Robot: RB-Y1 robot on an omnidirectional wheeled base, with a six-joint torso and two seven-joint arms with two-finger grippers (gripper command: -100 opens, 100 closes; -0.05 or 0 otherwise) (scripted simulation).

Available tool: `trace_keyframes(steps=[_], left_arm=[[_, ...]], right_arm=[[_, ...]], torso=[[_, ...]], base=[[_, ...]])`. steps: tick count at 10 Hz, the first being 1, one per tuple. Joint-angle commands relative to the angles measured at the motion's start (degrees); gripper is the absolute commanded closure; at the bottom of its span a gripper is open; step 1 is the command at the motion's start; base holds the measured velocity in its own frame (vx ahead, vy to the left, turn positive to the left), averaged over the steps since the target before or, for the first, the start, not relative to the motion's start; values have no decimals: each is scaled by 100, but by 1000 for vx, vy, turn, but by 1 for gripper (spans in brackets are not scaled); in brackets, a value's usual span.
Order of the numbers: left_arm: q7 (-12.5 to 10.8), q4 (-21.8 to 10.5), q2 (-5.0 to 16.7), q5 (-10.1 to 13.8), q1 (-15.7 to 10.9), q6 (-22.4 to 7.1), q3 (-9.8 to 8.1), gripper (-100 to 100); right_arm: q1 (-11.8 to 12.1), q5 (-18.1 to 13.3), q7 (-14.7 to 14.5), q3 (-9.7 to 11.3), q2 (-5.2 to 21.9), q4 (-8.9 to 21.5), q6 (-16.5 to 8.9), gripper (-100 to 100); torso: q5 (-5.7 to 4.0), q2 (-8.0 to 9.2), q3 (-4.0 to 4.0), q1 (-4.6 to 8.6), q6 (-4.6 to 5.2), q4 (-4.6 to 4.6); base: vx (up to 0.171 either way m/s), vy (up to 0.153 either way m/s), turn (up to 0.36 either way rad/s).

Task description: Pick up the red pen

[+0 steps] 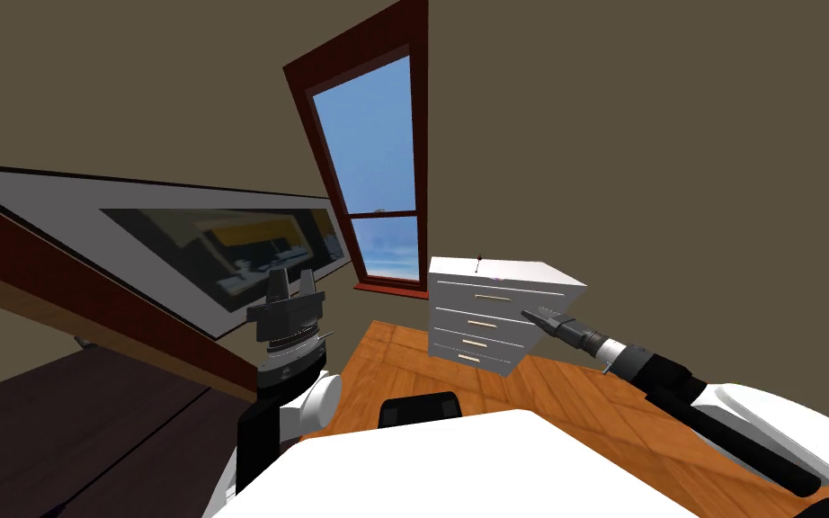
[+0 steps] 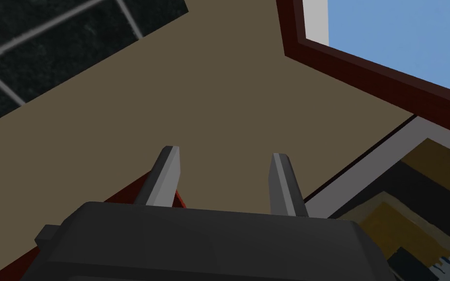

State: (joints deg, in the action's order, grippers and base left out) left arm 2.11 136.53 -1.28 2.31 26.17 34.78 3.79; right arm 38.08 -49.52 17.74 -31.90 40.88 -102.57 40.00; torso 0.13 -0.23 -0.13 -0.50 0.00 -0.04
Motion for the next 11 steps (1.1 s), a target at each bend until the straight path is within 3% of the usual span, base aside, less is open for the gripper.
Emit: trace_keyframes(steps=[1,3,4,6,7,9,10,11], left_arm=[[0,0,0,0,0,0,0,0],[0,0,0,0,0,0,0,0],[0,0,0,0,0,0,0,0],[0,0,0,0,0,0,0,0],[0,0,0,0,1,0,0,0],[0,0,0,0,0,0,0,0],[0,0,0,0,0,0,0,0],[0,1,0,0,0,0,0,0]], right_arm=[[72,-181,35,-103,133,81,36,-100],[274,-558,173,-427,539,390,84,-100],[274,-558,173,-427,590,390,84,-100],[491,-880,310,-730,978,681,89,-100],[491,-880,310,-730,1038,681,89,-100],[717,-1155,443,-1013,1407,944,62,-100],[717,-1155,443,-1013,1466,944,62,-100],[831,-1277,509,-1147,1673,1065,40,-100]], torso=[[0,0,0,0,0,0],[-1,0,0,5,-1,0],[1,-15,-8,-4,0,-3],[-1,-1,-1,6,0,-1],[1,-19,-11,-4,-1,-4],[-1,-7,-5,8,-1,-2],[2,-14,-8,-7,-1,-3],[-1,-11,-8,10,-1,-4]], base=[[71,116,20],[99,139,54],[86,119,9],[104,137,38],[109,117,5],[100,135,31],[101,102,-1],[113,91,26]])
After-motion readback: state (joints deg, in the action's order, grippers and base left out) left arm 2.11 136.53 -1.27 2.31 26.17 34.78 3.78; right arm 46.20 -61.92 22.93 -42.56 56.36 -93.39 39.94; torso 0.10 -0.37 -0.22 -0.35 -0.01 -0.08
